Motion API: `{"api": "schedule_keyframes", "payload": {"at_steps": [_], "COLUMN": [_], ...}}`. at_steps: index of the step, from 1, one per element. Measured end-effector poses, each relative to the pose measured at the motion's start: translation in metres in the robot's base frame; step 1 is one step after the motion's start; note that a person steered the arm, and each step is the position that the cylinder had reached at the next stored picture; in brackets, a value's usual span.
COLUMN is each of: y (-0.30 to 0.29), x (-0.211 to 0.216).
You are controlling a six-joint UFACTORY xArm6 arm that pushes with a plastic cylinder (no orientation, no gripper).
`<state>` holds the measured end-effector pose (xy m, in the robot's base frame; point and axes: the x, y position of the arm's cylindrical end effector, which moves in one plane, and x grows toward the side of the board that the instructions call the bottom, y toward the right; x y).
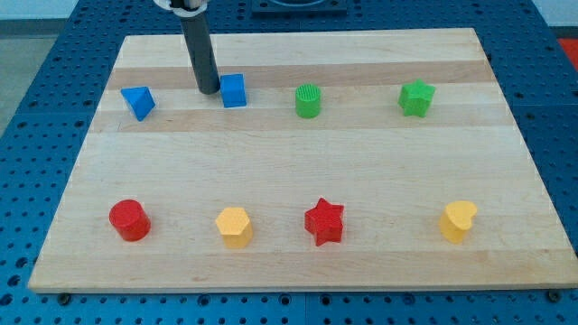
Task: Move the blue cube towards the top center of the board
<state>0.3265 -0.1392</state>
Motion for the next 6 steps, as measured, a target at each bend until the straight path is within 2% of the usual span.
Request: {"api": "schedule_keyframes", "payload": {"at_steps": [2, 3, 4, 6], "y": [0.005, 0.013, 0.013, 0.012], "x": [0.054, 0.064, 0.058, 0.005]}}
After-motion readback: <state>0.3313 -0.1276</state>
